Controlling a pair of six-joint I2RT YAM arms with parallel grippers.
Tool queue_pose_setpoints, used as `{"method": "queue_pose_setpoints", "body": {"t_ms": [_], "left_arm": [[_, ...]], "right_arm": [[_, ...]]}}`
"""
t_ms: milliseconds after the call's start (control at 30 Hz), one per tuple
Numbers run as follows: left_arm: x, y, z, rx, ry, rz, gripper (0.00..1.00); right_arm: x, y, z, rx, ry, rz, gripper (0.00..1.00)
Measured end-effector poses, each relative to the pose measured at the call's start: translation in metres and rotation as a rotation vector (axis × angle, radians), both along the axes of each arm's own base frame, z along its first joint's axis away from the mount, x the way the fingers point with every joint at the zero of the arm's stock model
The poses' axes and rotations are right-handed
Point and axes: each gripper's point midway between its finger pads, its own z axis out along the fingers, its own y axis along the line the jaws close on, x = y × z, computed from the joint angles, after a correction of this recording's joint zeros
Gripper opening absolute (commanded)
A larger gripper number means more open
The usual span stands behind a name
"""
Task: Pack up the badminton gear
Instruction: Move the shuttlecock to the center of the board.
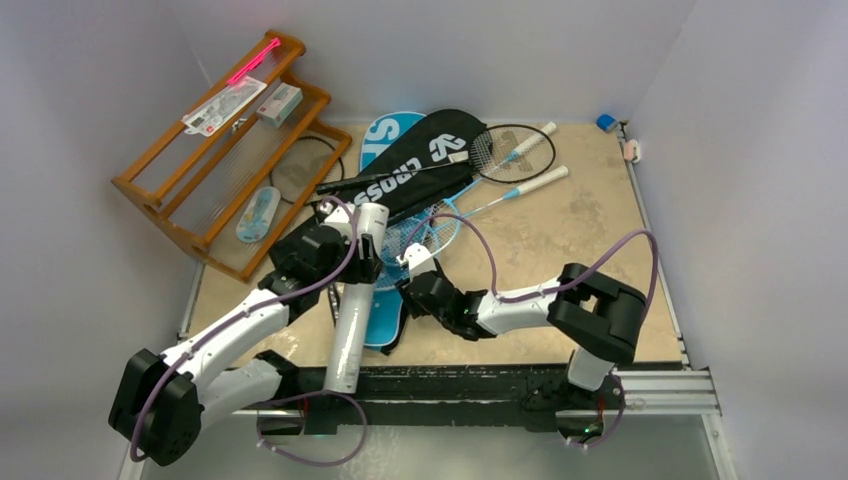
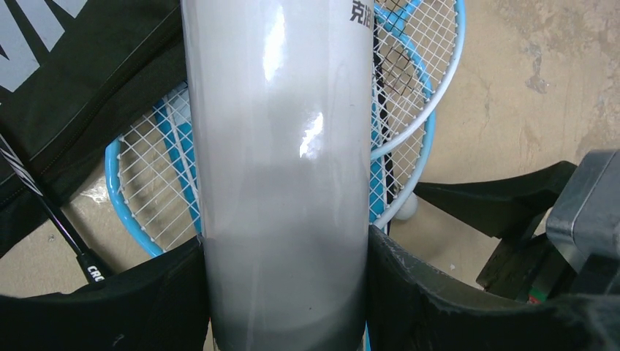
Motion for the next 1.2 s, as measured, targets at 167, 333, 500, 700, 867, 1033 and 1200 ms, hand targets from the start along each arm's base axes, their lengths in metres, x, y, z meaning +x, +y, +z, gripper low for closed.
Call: {"method": "queue_pose_setpoints", "body": {"t_ms": [167, 333, 500, 700, 867, 1033, 1200], "left_arm": [[-0.001, 0.0, 0.0, 0.002, 0.001, -0.001, 0.57], [-0.001, 0.0, 0.0, 0.001, 0.0, -0.001, 0.57], [0.001, 0.0, 0.005, 0.006, -0.01, -0.008, 0.57], [0.003, -0.001, 0.017, 0.007, -0.032, -0.016, 0.57], [0.006, -0.002, 0.034, 0.014, -0.067, -0.037, 0.57], [0.01, -0.007, 0.054, 0.037, -0.114, -0.094, 0.58], [0.021, -0.013, 0.092, 0.073, -0.195, -0.155, 0.58]], "right_arm": [[0.009, -0.003, 0.0, -0.012, -0.009, 0.012, 0.51], [0.013, 0.001, 0.004, -0.006, -0.025, 0.047, 0.31], [0.01, 0.003, 0.005, 0.001, -0.013, 0.063, 0.2], [-0.002, -0.01, 0.019, 0.016, 0.049, 0.029, 0.21], [-0.026, -0.035, 0.025, -0.004, 0.168, -0.015, 0.21], [-0.049, -0.068, 0.01, -0.116, 0.311, -0.104, 0.21], [-0.063, -0.106, 0.017, -0.169, 0.364, -0.243, 0.72]]}}
